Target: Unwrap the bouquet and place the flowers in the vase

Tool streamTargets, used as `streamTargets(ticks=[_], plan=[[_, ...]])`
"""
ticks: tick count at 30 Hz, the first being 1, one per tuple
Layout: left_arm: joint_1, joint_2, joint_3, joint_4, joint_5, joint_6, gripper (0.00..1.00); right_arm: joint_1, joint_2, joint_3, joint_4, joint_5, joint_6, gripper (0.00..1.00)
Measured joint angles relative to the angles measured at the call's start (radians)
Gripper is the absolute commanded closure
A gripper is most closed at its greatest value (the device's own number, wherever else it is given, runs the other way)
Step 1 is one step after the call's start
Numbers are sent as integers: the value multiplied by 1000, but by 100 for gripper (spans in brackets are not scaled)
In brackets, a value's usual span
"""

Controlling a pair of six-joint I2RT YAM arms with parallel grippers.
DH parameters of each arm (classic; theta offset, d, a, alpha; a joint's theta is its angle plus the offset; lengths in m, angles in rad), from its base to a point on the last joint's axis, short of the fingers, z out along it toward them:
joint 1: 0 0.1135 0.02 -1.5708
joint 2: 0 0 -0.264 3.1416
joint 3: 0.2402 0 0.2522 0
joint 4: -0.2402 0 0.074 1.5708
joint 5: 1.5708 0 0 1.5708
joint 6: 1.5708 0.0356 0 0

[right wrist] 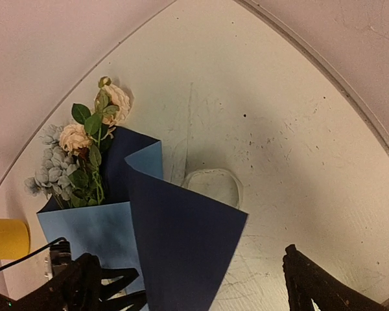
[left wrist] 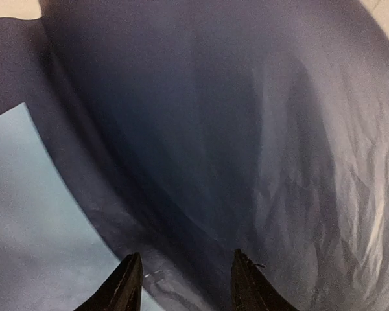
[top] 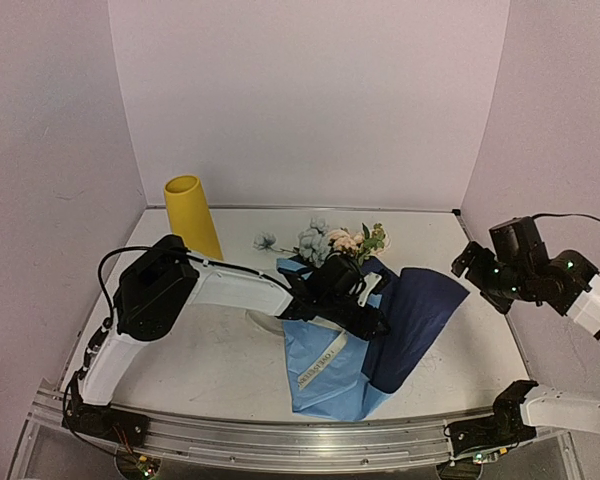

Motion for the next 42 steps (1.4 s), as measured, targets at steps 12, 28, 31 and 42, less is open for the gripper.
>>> streamTargets(ticks=[12,28,31,42], plan=[[-86,101,85,-6,75,-21,66,0,19,72,66,-102,-151,2],[-73,76,29,-18,-53,-23,70,0,34,-264,387,-317,-152,37],[-62,9,-16,-41,-98,-23,71,0,53,-322,465,-356,-145,66],[-16,-117,1,-122,-298,0,35,0,243,-404,722,-486,-130,100]])
